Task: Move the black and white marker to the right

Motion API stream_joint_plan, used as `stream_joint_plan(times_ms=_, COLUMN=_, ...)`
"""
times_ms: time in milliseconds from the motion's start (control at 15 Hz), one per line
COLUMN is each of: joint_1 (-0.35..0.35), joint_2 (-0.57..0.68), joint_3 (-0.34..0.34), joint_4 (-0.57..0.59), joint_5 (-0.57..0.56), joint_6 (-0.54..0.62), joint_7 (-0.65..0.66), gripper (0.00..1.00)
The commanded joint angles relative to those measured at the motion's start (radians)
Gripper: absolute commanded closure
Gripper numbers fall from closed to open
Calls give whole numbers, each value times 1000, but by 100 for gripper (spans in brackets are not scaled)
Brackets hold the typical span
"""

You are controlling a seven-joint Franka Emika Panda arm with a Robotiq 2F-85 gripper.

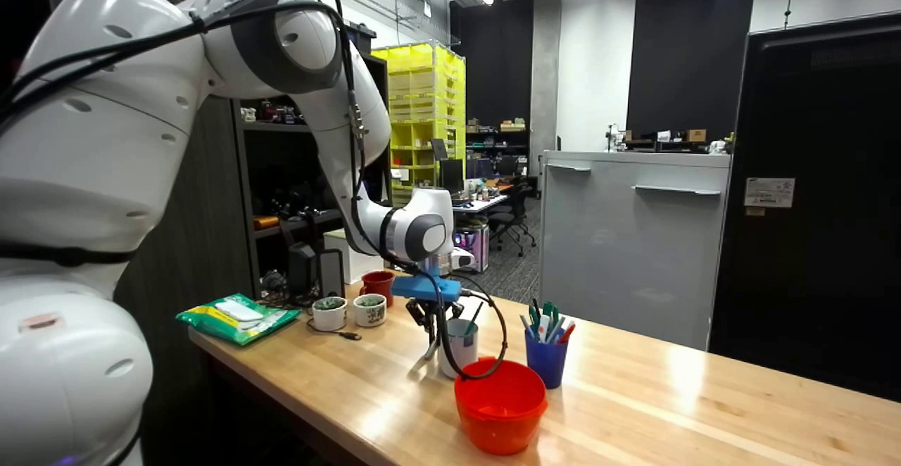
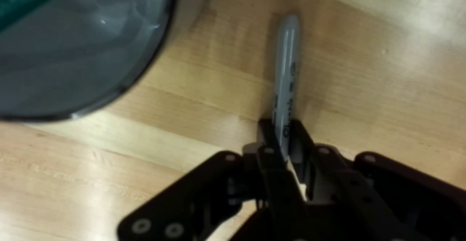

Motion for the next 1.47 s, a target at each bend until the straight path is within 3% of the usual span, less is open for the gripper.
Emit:
stream_joint_plan(times_ms=0, joint_1=26, joint_2=-46, joint_3=-3, joint_4=-28, joint_5=-31, joint_6=-12, joint_7=38, gripper=96)
stream_joint_plan(times_ms=667, joint_1=130, joint_2=-208, joint_3=-26, joint_4=-53, joint_5=-203, joint_6=-95, joint_7=252, gripper=96)
stream_joint_plan(times_ms=1200, joint_1=132, joint_2=-355, joint_3=0, joint_4=-95, joint_5=-251, joint_6=-163, joint_7=296, gripper=96)
stream_joint_plan(times_ms=1267, joint_1=123, joint_2=-289, joint_3=-2, joint_4=-48, joint_5=-234, joint_6=-141, joint_7=280, gripper=96)
stream_joint_plan(times_ms=1333, joint_1=122, joint_2=-297, joint_3=-1, joint_4=-50, joint_5=-234, joint_6=-143, joint_7=280, gripper=86)
stream_joint_plan(times_ms=1400, joint_1=122, joint_2=-297, joint_3=-1, joint_4=-49, joint_5=-234, joint_6=-143, joint_7=280, gripper=86)
